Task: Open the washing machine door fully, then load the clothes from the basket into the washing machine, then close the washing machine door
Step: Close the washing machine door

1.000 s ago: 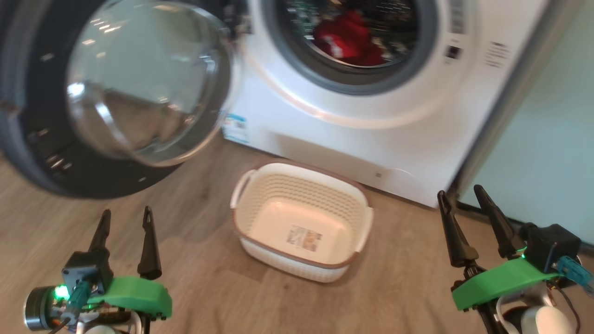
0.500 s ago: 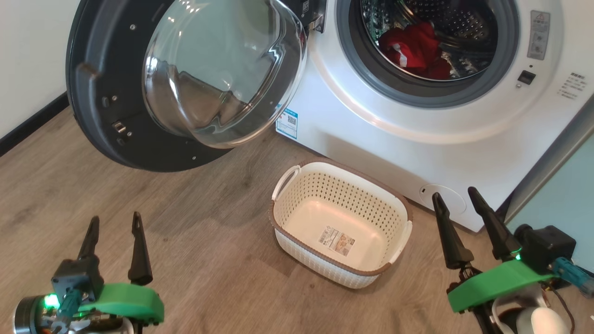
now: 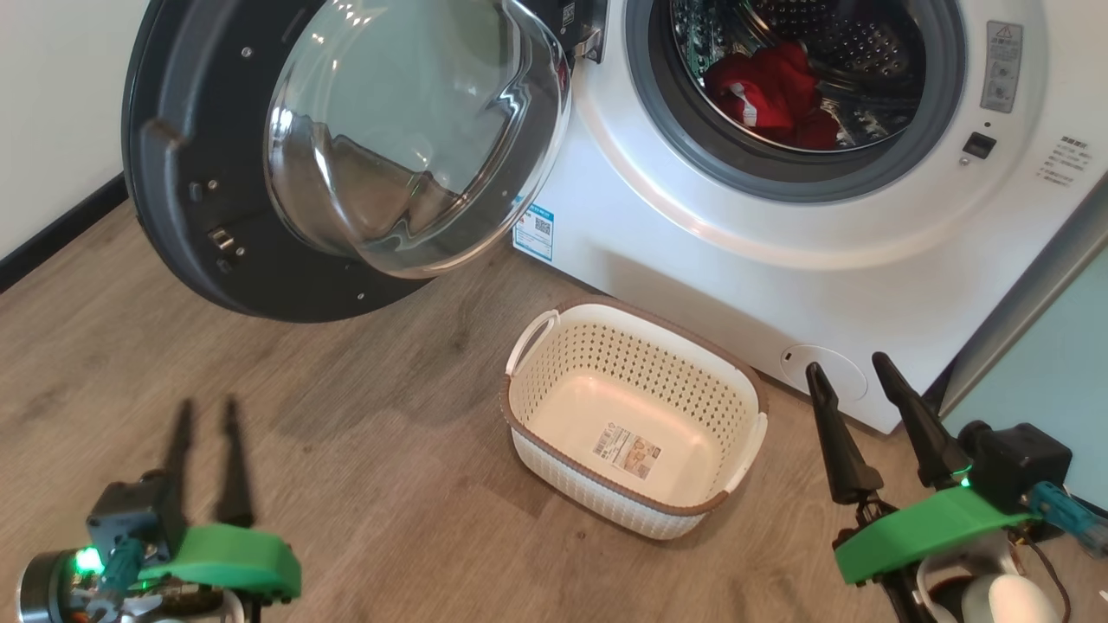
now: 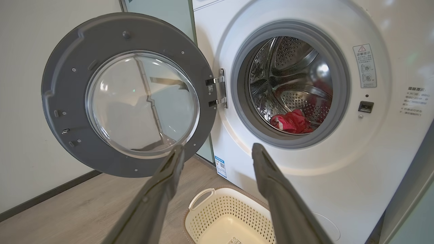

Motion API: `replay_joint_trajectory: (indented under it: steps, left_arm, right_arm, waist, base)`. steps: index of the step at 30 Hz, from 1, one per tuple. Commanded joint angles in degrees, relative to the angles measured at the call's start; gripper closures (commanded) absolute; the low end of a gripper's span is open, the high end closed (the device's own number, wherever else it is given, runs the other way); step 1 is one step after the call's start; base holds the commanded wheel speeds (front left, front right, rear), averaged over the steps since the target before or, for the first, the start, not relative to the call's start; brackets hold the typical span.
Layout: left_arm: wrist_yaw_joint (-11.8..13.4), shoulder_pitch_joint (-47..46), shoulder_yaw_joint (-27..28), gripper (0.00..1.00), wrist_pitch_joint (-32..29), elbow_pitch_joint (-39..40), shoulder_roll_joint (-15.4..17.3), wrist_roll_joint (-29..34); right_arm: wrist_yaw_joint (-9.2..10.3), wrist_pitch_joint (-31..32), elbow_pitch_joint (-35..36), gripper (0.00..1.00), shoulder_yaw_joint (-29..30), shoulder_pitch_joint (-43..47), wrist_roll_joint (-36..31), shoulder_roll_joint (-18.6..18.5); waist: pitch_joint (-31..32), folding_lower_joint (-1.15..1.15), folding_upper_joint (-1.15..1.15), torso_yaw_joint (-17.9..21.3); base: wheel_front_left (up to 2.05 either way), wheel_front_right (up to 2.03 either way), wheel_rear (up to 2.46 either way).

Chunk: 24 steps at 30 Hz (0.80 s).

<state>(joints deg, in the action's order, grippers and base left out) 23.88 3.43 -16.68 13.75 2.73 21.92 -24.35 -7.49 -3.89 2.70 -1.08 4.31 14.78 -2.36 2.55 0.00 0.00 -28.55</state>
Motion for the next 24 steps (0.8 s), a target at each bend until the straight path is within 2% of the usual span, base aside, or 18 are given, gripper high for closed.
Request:
replay_joint_trajectory:
  steps: [1,10,14,20,24]
  left_arm:
    - [0.1,-2.7,2.7,1.0,0.4,2.2,1.5,-0.5]
    - [-0.7,-3.1,6.1,1.0,0.5,6.0,2.4,-3.0]
    - [-2.4,-5.1,10.5,1.0,0.8,10.3,3.9,-5.4]
    - [-7.5,-13.0,18.2,1.0,1.0,15.5,6.5,-12.7]
    - [-12.1,-21.5,22.9,1.0,-0.3,13.0,9.2,-19.9]
  right_arm:
    - [0.0,-0.7,1.8,0.0,-1.1,-1.6,0.5,-0.5]
    - [0.0,-0.8,1.9,0.0,-0.9,-1.7,0.3,-0.5]
    - [0.0,-0.7,2.2,0.0,-0.8,-1.7,0.2,-0.5]
    - [0.0,-0.2,3.4,0.0,-0.2,-1.8,-0.3,-0.5]
    - [0.0,0.3,4.6,0.0,-0.1,-2.1,-0.8,-0.5]
  waist:
    - [0.0,0.0,0.0,0.0]
    - [-0.2,0.0,0.0,-0.3]
    - [-0.5,0.0,0.0,-0.5]
    - [-1.5,0.0,0.0,-0.8]
    - [-2.6,0.0,0.0,-0.4]
  base:
    - [0.0,0.0,0.0]
    - [0.0,0.0,0.0]
    - [0.0,0.0,0.0]
    - [0.0,0.0,0.0]
    - [0.0,0.0,0.0]
